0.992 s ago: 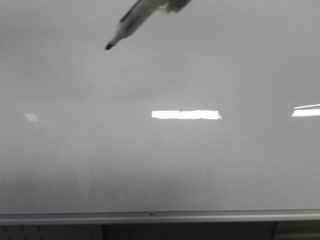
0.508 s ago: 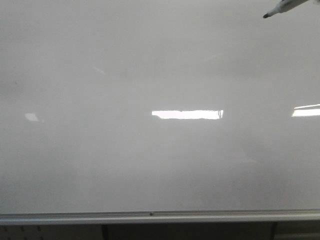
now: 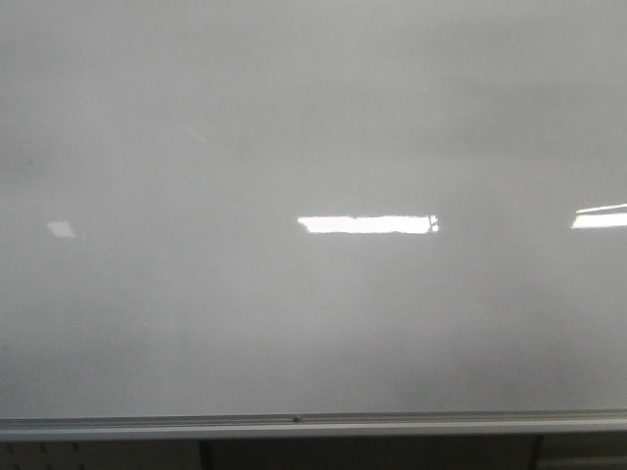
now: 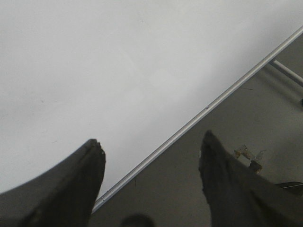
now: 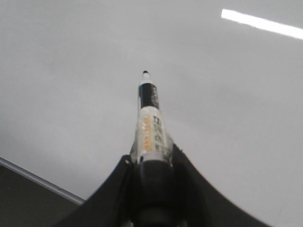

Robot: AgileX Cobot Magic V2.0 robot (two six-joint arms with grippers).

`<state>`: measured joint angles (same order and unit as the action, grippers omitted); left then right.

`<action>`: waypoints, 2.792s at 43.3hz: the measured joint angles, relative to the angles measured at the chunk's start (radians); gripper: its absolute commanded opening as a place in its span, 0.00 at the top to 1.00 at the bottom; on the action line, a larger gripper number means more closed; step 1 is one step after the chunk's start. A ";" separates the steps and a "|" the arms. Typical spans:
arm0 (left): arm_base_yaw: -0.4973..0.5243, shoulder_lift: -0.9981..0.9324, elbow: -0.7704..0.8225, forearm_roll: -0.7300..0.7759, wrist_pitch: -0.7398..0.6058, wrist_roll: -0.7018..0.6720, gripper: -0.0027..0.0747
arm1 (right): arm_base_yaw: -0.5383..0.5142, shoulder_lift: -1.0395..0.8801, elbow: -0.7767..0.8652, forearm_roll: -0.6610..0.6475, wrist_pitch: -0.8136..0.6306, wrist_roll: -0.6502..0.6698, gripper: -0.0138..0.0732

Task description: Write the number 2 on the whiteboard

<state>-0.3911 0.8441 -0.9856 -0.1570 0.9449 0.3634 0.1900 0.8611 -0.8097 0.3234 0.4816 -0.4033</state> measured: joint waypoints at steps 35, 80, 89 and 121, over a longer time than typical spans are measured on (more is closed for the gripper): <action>0.000 0.000 0.001 -0.001 -0.016 0.000 0.41 | 0.068 0.365 0.002 0.024 -0.521 -0.038 0.84; 0.000 0.000 0.001 -0.001 -0.022 -0.001 0.41 | 0.022 0.503 0.000 0.026 -0.346 -0.048 0.84; 0.000 0.000 0.001 -0.001 -0.022 -0.001 0.41 | -0.015 0.508 0.000 0.026 -0.322 -0.049 0.84; -0.036 0.016 0.001 -0.064 -0.028 0.140 0.41 | 0.055 0.201 -0.078 0.022 0.249 -0.104 0.84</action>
<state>-0.4271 0.8605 -0.9841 -0.2213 0.9171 0.5031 0.2454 1.0618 -0.8880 0.3457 0.7302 -0.5072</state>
